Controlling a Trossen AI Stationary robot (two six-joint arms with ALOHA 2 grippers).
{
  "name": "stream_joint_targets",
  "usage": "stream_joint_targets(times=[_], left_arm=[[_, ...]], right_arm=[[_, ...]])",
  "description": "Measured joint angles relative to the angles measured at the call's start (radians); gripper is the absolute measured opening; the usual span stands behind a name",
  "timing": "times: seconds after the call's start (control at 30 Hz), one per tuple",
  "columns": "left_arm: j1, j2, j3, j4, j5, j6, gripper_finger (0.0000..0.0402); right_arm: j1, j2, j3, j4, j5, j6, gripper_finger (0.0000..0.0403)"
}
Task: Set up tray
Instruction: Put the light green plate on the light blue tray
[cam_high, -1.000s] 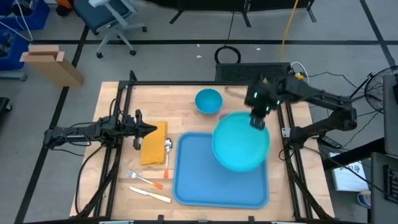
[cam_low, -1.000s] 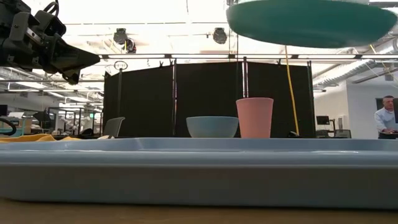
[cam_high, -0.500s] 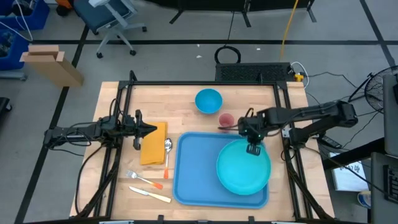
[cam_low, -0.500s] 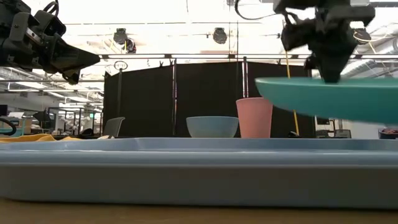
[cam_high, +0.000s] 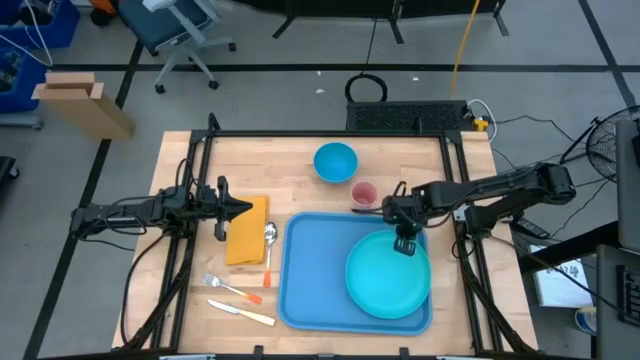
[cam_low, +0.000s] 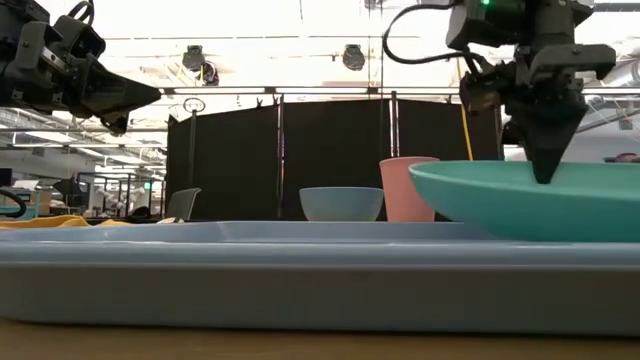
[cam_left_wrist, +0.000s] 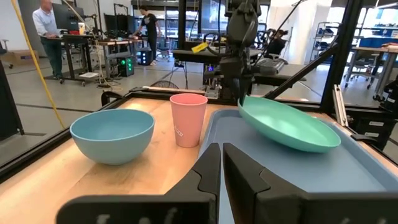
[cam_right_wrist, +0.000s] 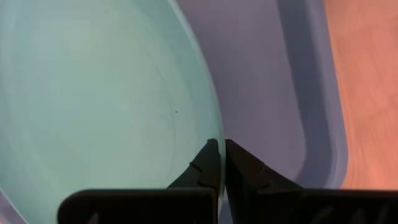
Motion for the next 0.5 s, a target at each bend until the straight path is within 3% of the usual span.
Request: stream_joint_targets(times=[0.5], left_arm=[[0.000,0.000,0.000,0.000,0.000,-0.003,0.0021]], right_arm=[[-0.001,0.000,-0.068,0.110,0.017,0.020,0.0000]])
